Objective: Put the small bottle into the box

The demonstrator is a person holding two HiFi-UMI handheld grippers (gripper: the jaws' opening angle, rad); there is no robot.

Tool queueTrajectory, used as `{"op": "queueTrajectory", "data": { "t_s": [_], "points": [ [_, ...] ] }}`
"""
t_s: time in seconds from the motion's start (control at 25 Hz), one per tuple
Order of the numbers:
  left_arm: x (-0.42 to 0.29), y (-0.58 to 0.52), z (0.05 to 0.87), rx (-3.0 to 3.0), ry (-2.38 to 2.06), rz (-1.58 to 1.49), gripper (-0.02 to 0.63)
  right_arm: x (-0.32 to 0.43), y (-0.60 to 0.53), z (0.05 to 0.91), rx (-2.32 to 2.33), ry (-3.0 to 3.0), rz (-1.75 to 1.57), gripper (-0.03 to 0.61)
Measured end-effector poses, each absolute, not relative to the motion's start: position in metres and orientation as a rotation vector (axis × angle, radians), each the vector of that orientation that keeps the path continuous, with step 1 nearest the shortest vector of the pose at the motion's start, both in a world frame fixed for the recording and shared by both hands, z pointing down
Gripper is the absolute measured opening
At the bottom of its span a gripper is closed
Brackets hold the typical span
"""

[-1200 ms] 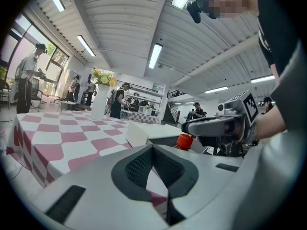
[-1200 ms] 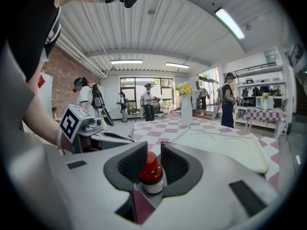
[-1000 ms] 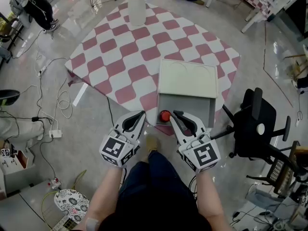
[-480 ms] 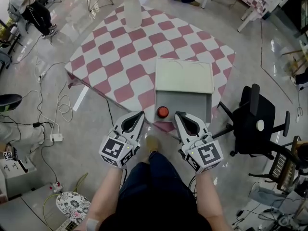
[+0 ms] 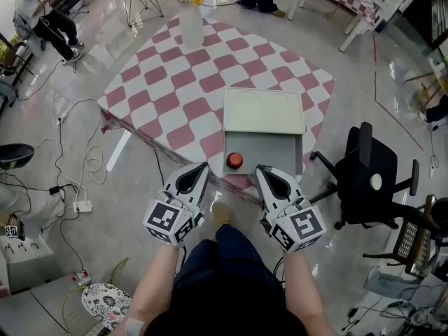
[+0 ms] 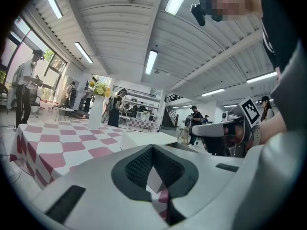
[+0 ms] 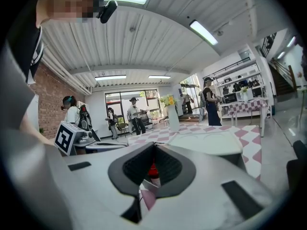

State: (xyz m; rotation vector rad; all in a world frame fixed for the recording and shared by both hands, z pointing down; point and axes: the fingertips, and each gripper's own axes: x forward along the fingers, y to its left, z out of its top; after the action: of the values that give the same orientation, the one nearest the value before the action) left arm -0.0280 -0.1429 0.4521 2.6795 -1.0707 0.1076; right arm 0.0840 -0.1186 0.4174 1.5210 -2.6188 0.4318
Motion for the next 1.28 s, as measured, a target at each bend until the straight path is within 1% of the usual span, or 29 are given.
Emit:
{"op": "queueTrajectory", "data": {
  "t_s": [1.28],
  "points": [
    [-0.036,-0.107,0.384,2.771,-1.074,-0.009,0.009,0.105,-0.064,0.357,1.719,-2.581,0.287,0.005]
  ]
}}
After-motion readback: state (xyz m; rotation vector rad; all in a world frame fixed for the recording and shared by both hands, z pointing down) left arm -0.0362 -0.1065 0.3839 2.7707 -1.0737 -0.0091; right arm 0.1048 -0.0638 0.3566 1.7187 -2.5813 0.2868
